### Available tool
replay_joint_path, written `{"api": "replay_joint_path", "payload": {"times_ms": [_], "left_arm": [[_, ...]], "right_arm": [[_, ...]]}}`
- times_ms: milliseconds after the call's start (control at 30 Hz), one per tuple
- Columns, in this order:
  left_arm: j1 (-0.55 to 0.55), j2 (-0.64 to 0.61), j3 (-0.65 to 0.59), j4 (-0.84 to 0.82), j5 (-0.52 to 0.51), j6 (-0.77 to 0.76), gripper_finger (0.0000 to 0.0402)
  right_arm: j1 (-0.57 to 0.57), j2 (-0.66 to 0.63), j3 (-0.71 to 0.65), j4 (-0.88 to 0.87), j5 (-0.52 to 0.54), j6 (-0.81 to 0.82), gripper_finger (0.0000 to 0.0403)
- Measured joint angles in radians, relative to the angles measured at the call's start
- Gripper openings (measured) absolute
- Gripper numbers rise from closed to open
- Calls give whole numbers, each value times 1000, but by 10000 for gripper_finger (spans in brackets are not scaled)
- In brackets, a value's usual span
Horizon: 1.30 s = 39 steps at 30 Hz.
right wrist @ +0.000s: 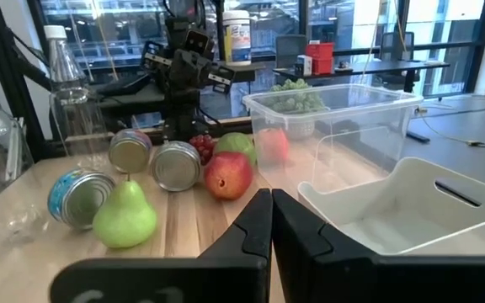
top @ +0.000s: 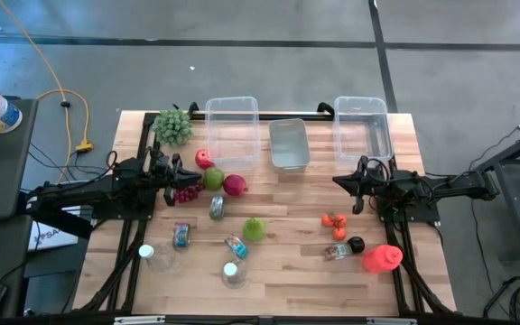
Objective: Pick & Place Food Item
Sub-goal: Put the transparent bottle into the left transparent bin
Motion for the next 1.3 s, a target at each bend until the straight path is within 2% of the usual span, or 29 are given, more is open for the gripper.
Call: {"api": "replay_joint_path", "payload": {"times_ms": [200,433,567,667,833,1000,1200,1300], "left_arm": [[2,0,8,66,-35,5,0],[-8,33,174,-34,-49,74,16],[-23,106,289,-164,-70,72,42],[-43,173,362,-186,-69,64,67],[-96,268,450,-187,-70,132,104],[-163,326,492,-150,-70,213,125],[-245,334,493,-112,-70,183,126],[-279,331,495,-113,-15,194,126]], "right_arm": [[0,0,5,93,-10,-88,1],[27,36,142,98,-82,-163,1],[81,130,239,89,-102,-182,1],[131,234,315,56,-101,-147,4],[226,421,407,59,-94,-127,40],[305,561,420,210,-45,-149,94],[344,656,420,369,-51,-271,137],[344,675,420,444,-52,-270,146]]}}
